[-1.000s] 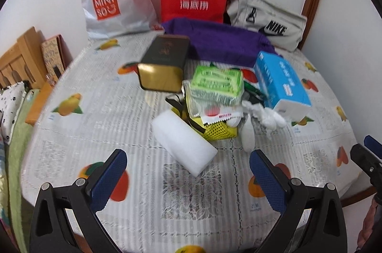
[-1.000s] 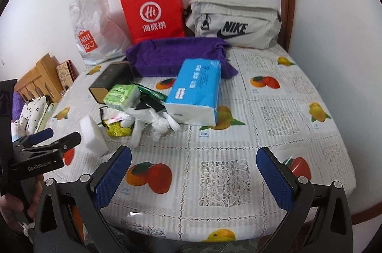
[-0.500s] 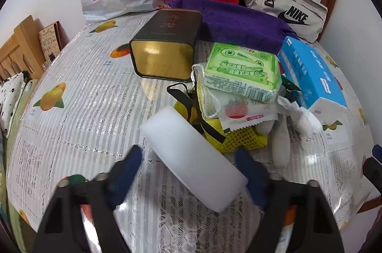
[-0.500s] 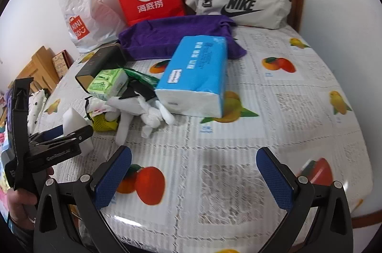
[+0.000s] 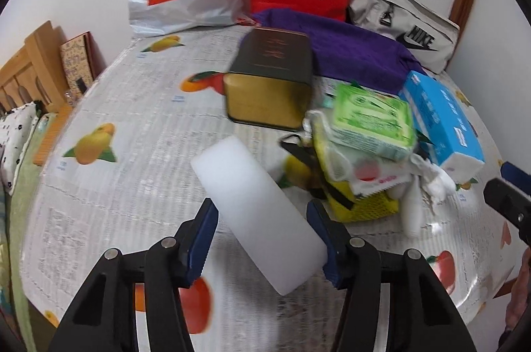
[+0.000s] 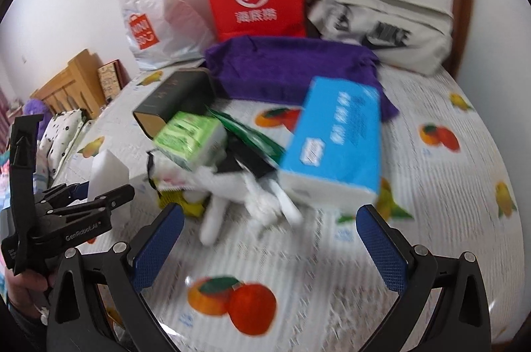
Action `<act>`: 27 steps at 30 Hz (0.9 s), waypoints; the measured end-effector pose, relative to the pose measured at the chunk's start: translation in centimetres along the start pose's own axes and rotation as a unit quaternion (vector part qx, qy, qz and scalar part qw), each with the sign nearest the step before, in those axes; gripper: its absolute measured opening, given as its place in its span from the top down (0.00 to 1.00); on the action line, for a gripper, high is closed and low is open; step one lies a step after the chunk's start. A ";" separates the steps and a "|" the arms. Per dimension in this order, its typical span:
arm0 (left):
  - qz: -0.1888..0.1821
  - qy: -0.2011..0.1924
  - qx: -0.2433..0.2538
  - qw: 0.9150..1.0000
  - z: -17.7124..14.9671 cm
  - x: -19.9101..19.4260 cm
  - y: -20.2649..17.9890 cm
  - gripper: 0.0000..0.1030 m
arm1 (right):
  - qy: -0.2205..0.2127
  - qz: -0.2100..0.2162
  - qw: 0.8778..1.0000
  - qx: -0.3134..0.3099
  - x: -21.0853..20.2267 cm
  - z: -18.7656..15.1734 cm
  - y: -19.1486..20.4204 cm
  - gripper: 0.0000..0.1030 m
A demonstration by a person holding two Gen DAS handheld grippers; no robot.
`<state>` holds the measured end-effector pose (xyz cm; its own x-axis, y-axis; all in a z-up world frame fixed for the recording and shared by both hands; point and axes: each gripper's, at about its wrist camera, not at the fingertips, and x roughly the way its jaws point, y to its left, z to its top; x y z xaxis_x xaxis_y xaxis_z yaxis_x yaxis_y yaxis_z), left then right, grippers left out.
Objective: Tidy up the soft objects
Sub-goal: 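Grasp the green wet-wipe pack with the right gripper while the left gripper holds the sponge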
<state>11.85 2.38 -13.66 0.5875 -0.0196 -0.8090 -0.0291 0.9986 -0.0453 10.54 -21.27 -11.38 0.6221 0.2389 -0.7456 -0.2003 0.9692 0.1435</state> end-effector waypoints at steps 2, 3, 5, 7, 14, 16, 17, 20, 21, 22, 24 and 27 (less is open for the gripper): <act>0.006 0.000 -0.003 1.000 0.1 -0.1 0.8 0.48 | -0.007 0.007 1.000 -0.015 0.5 0.5 0.8 0.00; 0.008 0.001 -0.005 1.000 0.3 -0.1 1.1 0.48 | -0.010 0.011 1.000 -0.022 0.8 0.8 1.2 0.00; 0.011 0.001 -0.010 1.000 0.5 -0.1 1.9 0.48 | -0.012 0.015 0.999 -0.037 1.8 1.3 2.0 0.00; 0.009 0.003 -0.015 1.000 0.7 0.0 2.5 0.48 | -0.009 0.021 0.998 -0.050 2.6 1.7 2.8 0.00; 0.003 0.016 -0.034 0.999 1.4 1.4 3.8 0.48 | -0.015 0.031 0.995 -0.089 5.2 3.2 4.7 0.00; 0.004 0.023 -0.036 0.999 1.7 1.9 4.1 0.48 | -0.014 0.041 0.995 -0.094 6.0 3.8 5.2 0.00; 0.005 0.024 -0.036 0.999 1.7 2.1 4.2 0.48 | -0.012 0.045 0.994 -0.100 6.4 4.0 5.5 0.00; 0.004 0.030 -0.039 0.999 1.9 2.7 4.6 0.48 | -0.007 0.043 0.991 -0.123 7.8 4.5 6.4 0.00; 0.004 0.032 -0.041 0.999 2.0 2.8 4.7 0.48 | -0.006 0.043 0.990 -0.131 8.3 4.6 6.7 0.00; 0.003 0.034 -0.042 0.999 2.1 3.0 4.8 0.48 | -0.005 0.045 0.989 -0.138 8.7 4.7 6.9 0.00; 0.004 0.036 -0.044 0.998 2.2 3.4 5.0 0.48 | 0.000 0.049 0.987 -0.152 9.5 4.9 7.5 0.00; 0.004 0.037 -0.043 0.998 2.5 3.5 5.1 0.48 | 0.005 0.052 0.984 -0.172 10.3 4.8 8.4 0.02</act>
<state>15.81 7.55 -15.30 0.5262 -0.0185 -0.8502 -0.1046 0.9908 -0.0863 18.85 -10.39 -14.74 0.5779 0.3335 -0.7449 -0.5081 0.8613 -0.0086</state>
